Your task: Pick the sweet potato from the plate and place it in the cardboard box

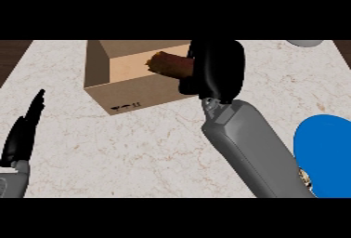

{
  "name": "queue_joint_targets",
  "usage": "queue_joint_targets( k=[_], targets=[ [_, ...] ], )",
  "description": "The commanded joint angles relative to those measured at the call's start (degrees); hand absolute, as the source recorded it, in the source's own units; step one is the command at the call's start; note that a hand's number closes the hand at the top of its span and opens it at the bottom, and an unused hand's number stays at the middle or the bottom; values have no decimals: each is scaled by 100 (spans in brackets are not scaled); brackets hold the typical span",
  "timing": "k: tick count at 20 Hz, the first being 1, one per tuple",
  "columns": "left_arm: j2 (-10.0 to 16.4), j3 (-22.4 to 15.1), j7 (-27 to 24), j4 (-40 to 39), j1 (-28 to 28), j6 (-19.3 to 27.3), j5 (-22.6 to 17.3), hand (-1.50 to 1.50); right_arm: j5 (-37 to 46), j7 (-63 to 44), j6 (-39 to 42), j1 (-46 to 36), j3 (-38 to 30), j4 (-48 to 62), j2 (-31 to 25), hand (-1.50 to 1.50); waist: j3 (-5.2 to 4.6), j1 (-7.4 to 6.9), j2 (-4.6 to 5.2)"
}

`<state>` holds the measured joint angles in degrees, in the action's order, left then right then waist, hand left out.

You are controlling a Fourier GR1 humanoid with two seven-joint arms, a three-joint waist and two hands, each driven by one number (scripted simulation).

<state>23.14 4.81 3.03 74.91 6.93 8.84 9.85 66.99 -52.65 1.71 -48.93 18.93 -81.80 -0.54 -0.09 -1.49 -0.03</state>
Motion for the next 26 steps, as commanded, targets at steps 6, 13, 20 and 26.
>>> queue_joint_targets(
  k=[6, 13, 20, 26],
  targets=[
    [-65, -67, 266, 258, 78, -71, 73, 0, -1039, -217, -1597, -1829, -483, 2342, 53, 150, 6, -162, 67],
    [-220, -240, 78, 218, 73, 41, 298, 0, -1914, 184, -2482, -2676, -842, 4025, 53, 150, 0, -296, 116],
    [-112, -159, 289, 218, 417, -235, 132, 0, -2039, 771, -3137, -3054, -1125, 5560, 54, 150, -2, -458, 201],
    [-233, -230, 208, 188, 373, -118, 243, 0, -2282, 934, -3402, -3121, -1714, 6298, 53, -150, 2, -431, 228]
  ],
)
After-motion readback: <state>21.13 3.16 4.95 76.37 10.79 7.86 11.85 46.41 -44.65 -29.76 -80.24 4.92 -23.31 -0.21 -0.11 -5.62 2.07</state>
